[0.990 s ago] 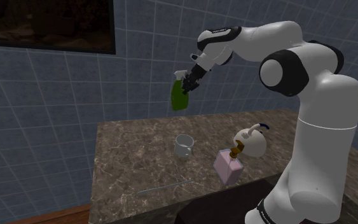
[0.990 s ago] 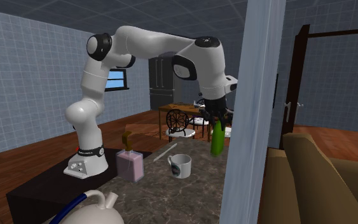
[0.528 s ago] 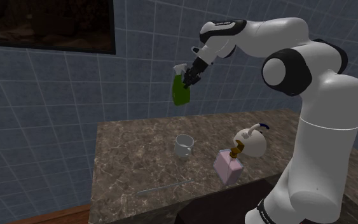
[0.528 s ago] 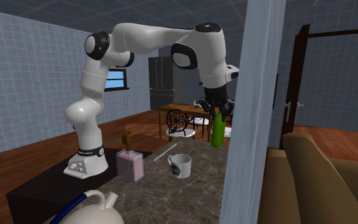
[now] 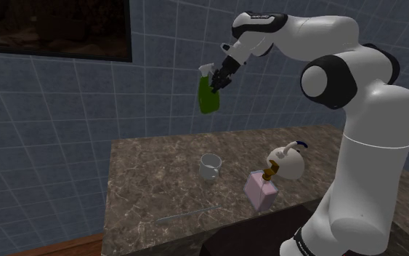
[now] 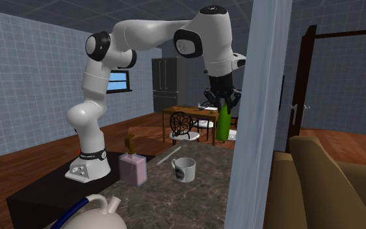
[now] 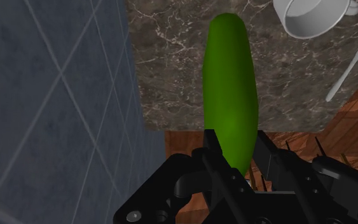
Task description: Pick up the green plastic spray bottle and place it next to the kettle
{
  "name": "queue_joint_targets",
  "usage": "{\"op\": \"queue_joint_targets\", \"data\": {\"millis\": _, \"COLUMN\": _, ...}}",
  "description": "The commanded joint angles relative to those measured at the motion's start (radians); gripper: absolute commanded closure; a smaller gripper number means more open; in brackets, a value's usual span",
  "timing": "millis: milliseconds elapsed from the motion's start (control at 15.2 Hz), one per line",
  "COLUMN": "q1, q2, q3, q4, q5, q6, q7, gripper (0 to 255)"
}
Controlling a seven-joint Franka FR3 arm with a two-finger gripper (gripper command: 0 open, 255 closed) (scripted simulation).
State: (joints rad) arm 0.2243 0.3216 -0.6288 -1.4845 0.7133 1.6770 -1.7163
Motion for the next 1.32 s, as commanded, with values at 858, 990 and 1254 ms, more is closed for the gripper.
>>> {"op": "queue_joint_targets", "data": {"millis": 858, "q1": -0.054, "q2": -0.011, "q3": -0.019, "q4": 0.151, "q5": -0.010, "q6": -0.162, "q7": 0.043, "gripper": 255}}
{"op": "queue_joint_targets", "data": {"millis": 990, "q1": -0.070, "q2": -0.037, "q3": -0.035, "q4": 0.121, "q5": -0.024, "q6": -0.174, "q7": 0.007, "gripper": 255}}
{"op": "queue_joint_targets", "data": {"millis": 1254, "q1": -0.112, "q2": -0.074, "q3": -0.067, "q4": 0.079, "q5": -0.048, "q6": -0.207, "q7": -0.065, "gripper": 255}}
